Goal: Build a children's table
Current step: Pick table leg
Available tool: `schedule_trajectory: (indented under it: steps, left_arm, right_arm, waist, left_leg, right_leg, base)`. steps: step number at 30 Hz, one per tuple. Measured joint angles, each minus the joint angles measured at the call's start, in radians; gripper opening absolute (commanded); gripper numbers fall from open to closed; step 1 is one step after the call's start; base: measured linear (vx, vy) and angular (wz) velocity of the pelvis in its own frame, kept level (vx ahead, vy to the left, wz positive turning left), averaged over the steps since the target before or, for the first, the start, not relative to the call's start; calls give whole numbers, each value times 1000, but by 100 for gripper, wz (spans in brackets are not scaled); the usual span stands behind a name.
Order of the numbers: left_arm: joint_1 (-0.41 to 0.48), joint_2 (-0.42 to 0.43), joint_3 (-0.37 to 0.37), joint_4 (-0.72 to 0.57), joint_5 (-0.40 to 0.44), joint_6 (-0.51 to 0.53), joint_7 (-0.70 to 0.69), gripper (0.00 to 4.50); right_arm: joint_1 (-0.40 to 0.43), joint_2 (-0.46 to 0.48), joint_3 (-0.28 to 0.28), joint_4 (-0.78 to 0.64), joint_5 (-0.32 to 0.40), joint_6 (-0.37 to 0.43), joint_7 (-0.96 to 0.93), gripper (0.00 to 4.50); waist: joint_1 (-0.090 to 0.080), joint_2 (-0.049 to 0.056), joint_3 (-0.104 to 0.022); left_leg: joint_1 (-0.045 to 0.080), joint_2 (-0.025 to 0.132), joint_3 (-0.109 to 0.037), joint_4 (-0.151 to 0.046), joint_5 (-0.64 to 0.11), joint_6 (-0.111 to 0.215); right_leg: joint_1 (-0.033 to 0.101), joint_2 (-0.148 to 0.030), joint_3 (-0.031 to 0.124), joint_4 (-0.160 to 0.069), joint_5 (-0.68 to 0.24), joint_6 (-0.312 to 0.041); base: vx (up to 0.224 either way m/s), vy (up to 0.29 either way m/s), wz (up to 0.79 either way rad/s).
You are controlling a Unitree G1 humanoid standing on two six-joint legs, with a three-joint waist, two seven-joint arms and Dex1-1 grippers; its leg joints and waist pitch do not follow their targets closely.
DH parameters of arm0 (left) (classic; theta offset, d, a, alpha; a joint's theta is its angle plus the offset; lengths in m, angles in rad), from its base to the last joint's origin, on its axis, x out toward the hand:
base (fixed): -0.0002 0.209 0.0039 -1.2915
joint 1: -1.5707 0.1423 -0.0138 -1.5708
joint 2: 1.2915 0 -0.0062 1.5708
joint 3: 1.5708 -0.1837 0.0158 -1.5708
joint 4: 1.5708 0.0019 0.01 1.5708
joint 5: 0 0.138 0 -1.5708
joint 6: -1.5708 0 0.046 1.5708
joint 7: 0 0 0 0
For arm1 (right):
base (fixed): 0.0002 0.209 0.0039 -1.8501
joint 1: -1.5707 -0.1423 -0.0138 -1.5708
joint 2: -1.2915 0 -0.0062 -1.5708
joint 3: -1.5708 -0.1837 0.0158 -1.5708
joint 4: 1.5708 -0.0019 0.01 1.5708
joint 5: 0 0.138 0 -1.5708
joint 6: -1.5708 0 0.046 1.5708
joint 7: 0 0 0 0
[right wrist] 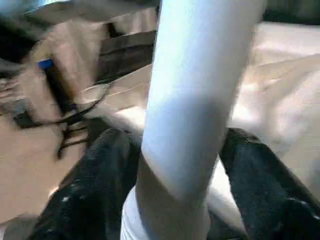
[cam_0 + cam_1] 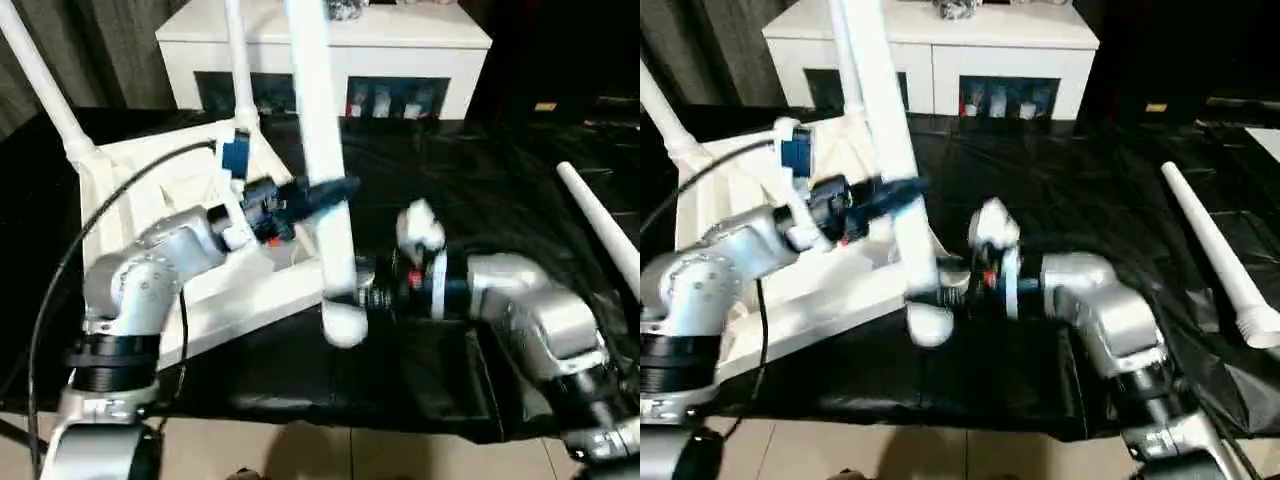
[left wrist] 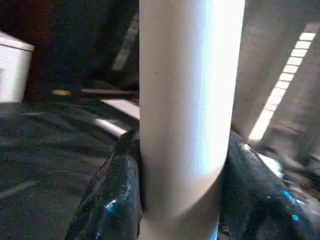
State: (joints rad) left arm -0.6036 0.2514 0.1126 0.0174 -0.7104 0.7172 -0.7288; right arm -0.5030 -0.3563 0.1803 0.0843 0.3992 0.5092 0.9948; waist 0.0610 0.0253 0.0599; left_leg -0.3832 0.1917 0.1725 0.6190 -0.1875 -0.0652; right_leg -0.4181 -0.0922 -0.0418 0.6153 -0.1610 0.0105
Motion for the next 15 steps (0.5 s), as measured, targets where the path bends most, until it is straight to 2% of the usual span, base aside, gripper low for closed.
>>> schedule_trajectory:
  steps: [6,10,15]
  left_arm:
    - [-72,-34,8,5,116,-47,220,180]
    - [-78,-55,0,22,141,-61,258,180]
    - [-78,-67,-15,53,177,-65,290,180]
  right_arm:
    - [-85,49,-46,50,0,48,-114,323]
    - [-141,88,-50,124,-37,57,-194,323]
    - [-170,135,-33,165,-72,70,-265,323]
  waist:
    - [0,0,0]
    - [0,0,0]
    - [0,0,0]
  left_leg:
    - [0,0,0,0,0,0]
    - [-2,0,0,0,0,0]
    - [-2,0,0,0,0,0]
  right_leg:
    - [0,0,0,-1,0,0]
    - [-1,0,0,-1,0,0]
    - [-1,0,0,-2,0,0]
  base:
    - [0,0,0]
    - [0,0,0]
    - [0,0,0]
